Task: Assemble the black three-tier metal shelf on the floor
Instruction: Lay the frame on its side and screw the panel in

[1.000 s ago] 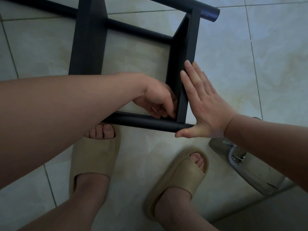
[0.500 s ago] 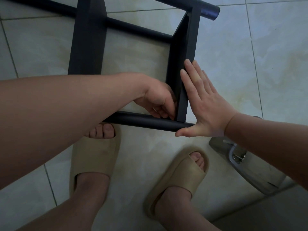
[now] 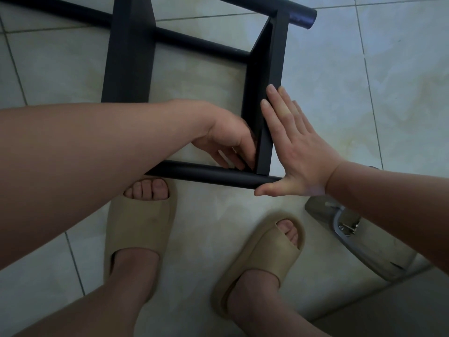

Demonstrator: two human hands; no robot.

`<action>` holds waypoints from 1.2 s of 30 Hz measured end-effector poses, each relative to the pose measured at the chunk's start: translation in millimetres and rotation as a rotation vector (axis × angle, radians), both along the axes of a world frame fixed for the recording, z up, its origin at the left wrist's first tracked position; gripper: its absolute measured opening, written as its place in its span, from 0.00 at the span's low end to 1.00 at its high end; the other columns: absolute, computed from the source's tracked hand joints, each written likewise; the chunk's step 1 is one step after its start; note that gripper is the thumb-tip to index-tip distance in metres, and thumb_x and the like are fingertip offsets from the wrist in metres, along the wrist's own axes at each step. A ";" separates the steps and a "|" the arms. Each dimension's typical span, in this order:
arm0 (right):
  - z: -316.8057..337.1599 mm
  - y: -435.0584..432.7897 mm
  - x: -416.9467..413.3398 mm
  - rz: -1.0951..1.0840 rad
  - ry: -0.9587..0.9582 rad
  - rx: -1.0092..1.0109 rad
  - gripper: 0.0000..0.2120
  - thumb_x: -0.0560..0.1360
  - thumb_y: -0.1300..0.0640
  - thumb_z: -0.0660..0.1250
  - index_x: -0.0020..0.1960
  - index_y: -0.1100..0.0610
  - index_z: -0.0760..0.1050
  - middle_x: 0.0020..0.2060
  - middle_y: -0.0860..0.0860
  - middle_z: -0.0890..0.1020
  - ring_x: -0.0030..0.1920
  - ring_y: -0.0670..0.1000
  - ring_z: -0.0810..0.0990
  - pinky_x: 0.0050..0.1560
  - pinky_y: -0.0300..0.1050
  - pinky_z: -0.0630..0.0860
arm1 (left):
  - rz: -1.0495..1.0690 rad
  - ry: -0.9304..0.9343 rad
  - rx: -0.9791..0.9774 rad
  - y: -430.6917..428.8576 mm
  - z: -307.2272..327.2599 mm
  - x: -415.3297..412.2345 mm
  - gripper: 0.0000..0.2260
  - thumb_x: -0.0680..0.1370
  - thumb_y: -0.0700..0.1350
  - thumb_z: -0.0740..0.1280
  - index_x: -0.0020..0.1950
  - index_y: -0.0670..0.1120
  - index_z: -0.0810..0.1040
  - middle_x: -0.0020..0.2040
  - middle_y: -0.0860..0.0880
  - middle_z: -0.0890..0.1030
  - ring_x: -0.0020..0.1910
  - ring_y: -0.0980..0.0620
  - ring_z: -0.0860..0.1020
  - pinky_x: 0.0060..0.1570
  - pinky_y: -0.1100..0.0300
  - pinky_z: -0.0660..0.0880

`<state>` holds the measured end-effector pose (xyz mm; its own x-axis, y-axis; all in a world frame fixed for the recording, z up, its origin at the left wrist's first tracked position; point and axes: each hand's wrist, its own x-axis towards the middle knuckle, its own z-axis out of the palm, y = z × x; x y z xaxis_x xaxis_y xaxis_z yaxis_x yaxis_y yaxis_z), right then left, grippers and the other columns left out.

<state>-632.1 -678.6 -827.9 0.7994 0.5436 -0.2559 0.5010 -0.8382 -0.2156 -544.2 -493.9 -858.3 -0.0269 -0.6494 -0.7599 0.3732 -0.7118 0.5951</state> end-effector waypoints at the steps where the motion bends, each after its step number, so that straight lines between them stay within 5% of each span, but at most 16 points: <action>1: 2.1 0.5 -0.4 0.002 0.007 -0.020 0.63 0.68 0.17 0.53 0.81 0.65 0.41 0.81 0.63 0.43 0.81 0.63 0.39 0.79 0.66 0.47 | 0.013 -0.052 0.035 1.9 3.3 1.7 0.08 0.77 0.44 0.70 0.55 0.51 0.83 0.51 0.55 0.86 0.57 0.54 0.82 0.57 0.53 0.75; 5: 18.1 7.2 -2.7 -0.012 0.061 -0.159 0.64 0.66 0.16 0.50 0.82 0.62 0.36 0.81 0.58 0.37 0.81 0.58 0.34 0.80 0.63 0.43 | 0.100 -0.356 0.210 18.1 25.3 7.0 0.12 0.79 0.51 0.69 0.62 0.51 0.80 0.53 0.55 0.84 0.58 0.52 0.79 0.56 0.51 0.74; 11: 61.0 36.3 -0.1 -0.145 0.226 -0.409 0.65 0.63 0.16 0.53 0.81 0.55 0.32 0.80 0.52 0.32 0.80 0.52 0.32 0.78 0.64 0.32 | 0.237 -0.741 0.332 71.9 96.0 4.1 0.10 0.77 0.49 0.72 0.56 0.48 0.84 0.56 0.48 0.82 0.57 0.46 0.78 0.60 0.55 0.74; 14: 88.7 60.3 0.7 -0.273 0.318 -0.333 0.58 0.68 0.21 0.58 0.83 0.52 0.39 0.83 0.50 0.42 0.81 0.51 0.37 0.77 0.66 0.33 | 0.212 -0.808 0.385 92.7 138.2 -0.1 0.12 0.78 0.49 0.72 0.58 0.45 0.84 0.58 0.46 0.82 0.59 0.45 0.78 0.64 0.51 0.74; 22: 141.5 79.3 13.1 -0.486 0.156 -0.128 0.40 0.79 0.34 0.60 0.83 0.51 0.49 0.81 0.51 0.58 0.81 0.54 0.53 0.79 0.61 0.48 | 0.137 -0.950 0.562 133.4 202.0 -23.4 0.18 0.81 0.48 0.66 0.68 0.40 0.76 0.65 0.43 0.78 0.62 0.42 0.77 0.63 0.50 0.75; 31: 98.7 55.9 44.4 -0.838 0.385 0.161 0.39 0.79 0.43 0.67 0.82 0.51 0.51 0.76 0.56 0.67 0.73 0.60 0.69 0.68 0.53 0.67 | 0.468 -0.888 0.614 151.0 134.6 12.8 0.27 0.81 0.49 0.66 0.77 0.42 0.64 0.71 0.42 0.72 0.68 0.41 0.73 0.56 0.54 0.69; 36: 55.8 58.9 82.5 -1.100 0.356 0.375 0.35 0.78 0.46 0.69 0.79 0.53 0.59 0.66 0.57 0.78 0.61 0.59 0.78 0.61 0.54 0.75 | 0.669 -0.890 0.506 141.0 91.4 48.0 0.19 0.80 0.48 0.68 0.69 0.43 0.75 0.63 0.44 0.80 0.60 0.43 0.78 0.52 0.58 0.69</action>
<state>-549.6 -619.6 -772.1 0.7973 -0.2938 -0.5272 -0.5753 -0.6342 -0.5166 -496.3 -352.9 -766.8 0.8574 0.0385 -0.5132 0.3583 -0.7606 0.5415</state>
